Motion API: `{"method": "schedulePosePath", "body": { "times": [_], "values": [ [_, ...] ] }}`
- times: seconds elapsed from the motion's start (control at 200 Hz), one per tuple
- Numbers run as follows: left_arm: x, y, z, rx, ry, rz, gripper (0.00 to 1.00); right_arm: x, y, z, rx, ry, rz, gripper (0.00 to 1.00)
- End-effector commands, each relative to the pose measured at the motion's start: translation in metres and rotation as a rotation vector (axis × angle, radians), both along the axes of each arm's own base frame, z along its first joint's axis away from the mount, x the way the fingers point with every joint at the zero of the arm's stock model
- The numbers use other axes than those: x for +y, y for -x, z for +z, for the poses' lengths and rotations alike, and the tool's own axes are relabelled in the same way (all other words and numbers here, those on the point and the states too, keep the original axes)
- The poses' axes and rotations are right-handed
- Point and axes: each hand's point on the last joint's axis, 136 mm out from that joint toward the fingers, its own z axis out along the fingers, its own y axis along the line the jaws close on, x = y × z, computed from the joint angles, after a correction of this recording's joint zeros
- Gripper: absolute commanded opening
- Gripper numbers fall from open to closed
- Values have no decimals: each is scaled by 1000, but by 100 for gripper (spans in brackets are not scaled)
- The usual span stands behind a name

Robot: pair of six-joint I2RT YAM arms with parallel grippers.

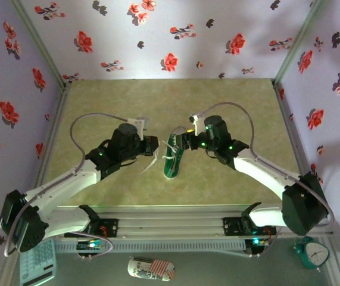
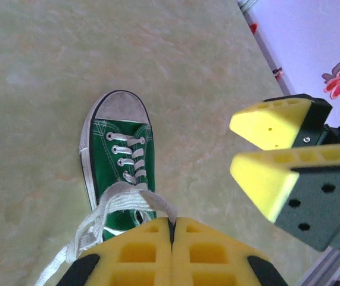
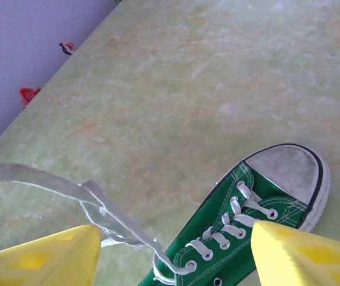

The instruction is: Tie the shoes

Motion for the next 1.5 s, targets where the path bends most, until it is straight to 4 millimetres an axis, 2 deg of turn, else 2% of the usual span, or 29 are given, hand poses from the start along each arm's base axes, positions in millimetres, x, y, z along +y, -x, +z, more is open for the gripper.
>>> {"method": "schedulePosePath", "body": {
  "times": [0.0, 0.065, 0.09, 0.165, 0.285, 0.37, 0.5, 0.75, 0.88, 0.985, 1.205, 1.495],
  "values": [
    [2, 1, -4, 80, -2, 17, 0, 8, -1, 35, -170, -72, 67, 70],
    [1, 0, -3, 92, 2, 21, 0, 12, 6, 38, -258, -77, 127, 92],
    [2, 0, -3, 95, 3, 22, 0, 15, 9, 38, -292, -73, 153, 95],
    [1, -1, -1, 100, 14, 24, 0, 16, 15, 36, -322, -66, 190, 85],
    [1, -3, -1, 116, 31, 34, 0, 28, 32, 44, -376, -121, 314, 79],
    [0, -4, 1, 127, 51, 37, 0, 37, 36, 46, -408, -171, 364, 73],
    [0, -4, 4, 131, 69, 39, 0, 54, 40, 41, -401, -208, 470, 72],
    [2, -4, 8, 134, 92, 41, 0, 70, 30, 24, -413, -187, 523, 69],
    [1, -3, 9, 137, 98, 39, 0, 77, 21, 15, -410, -177, 527, 59],
    [2, -3, 10, 136, 100, 39, 0, 85, 16, 9, -399, -183, 543, 55],
    [2, -3, 11, 138, 106, 44, 0, 97, 17, 1, -395, -189, 572, 51],
    [2, -4, 12, 139, 113, 45, 0, 103, 17, -7, -381, -191, 576, 44]
  ]
}}
